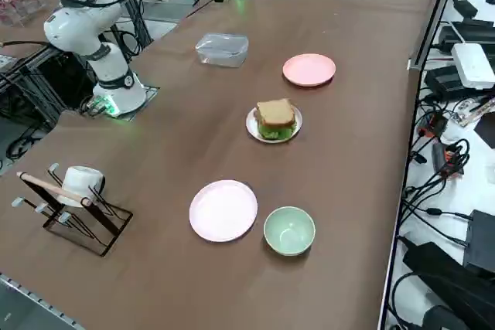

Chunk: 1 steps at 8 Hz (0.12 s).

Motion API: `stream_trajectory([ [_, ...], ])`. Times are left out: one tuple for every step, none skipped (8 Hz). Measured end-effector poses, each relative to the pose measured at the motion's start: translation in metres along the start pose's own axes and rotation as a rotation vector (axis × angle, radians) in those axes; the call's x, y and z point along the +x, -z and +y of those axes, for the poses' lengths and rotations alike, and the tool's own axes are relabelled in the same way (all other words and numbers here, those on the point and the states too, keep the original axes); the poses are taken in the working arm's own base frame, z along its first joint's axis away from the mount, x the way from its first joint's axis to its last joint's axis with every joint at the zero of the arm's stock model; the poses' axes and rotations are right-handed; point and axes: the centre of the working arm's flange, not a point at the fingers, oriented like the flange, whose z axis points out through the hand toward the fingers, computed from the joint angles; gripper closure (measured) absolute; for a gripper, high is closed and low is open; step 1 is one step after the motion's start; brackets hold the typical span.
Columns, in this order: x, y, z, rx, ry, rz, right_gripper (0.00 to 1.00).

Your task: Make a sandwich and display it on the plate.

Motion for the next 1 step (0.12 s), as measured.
stream_trajectory([
  [0.001, 0.0008, 0.0002, 0.006, 0.005, 0.007, 0.0],
])
